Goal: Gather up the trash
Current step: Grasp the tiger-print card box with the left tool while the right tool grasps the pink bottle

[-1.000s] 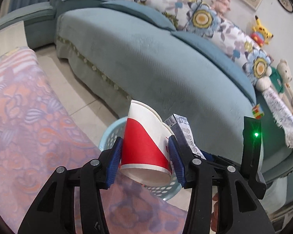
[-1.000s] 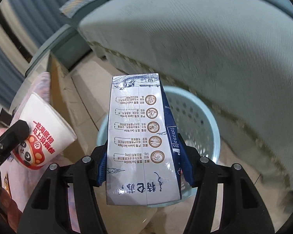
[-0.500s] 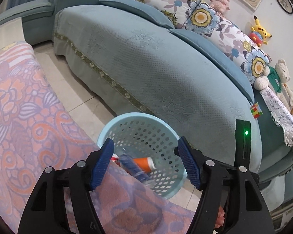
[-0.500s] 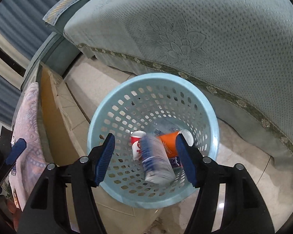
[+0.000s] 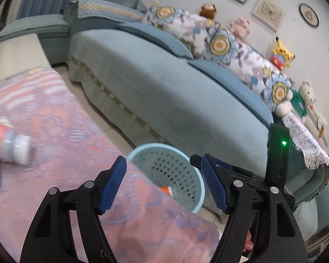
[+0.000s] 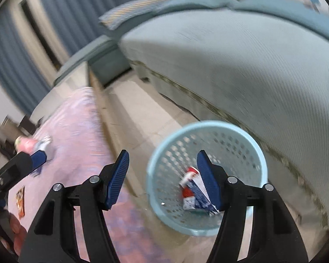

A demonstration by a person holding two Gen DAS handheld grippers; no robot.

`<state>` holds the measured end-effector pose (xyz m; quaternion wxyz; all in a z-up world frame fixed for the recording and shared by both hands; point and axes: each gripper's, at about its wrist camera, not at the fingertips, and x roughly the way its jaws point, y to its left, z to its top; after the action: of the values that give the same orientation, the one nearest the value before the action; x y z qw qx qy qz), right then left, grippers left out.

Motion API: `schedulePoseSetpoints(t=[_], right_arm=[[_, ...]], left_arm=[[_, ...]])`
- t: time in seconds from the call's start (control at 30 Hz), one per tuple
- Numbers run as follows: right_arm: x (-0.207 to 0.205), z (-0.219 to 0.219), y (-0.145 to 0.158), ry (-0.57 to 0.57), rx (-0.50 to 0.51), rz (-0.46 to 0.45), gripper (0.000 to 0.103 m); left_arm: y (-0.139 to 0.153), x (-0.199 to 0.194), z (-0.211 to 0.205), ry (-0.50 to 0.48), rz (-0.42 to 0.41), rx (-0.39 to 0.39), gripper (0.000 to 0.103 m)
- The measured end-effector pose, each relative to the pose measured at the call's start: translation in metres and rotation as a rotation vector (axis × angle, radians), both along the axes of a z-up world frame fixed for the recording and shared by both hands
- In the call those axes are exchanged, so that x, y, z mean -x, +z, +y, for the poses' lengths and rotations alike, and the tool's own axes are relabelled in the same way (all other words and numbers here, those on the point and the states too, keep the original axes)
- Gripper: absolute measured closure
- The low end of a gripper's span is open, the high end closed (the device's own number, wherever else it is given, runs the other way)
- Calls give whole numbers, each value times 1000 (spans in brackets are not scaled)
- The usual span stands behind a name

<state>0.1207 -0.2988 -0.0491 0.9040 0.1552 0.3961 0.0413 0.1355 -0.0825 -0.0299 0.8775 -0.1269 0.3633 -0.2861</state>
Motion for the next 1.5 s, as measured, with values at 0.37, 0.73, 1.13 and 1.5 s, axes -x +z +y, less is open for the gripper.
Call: schedulePoseSetpoints(t=[0.37, 0.73, 1.13, 1.5], right_arm=[[2, 119, 52, 347, 63, -157, 47], [-30, 243, 53, 667, 121, -235, 57], [-79, 330, 20, 830, 381, -168, 35], [-87, 327, 11, 872, 203, 1, 55]], left_arm=[[11, 71, 131, 328, -27, -36, 31], [-20, 114, 253, 716, 87, -141, 28], [-36, 123, 276, 702, 95, 0, 28], [-39, 124, 265, 677, 94, -11, 28]])
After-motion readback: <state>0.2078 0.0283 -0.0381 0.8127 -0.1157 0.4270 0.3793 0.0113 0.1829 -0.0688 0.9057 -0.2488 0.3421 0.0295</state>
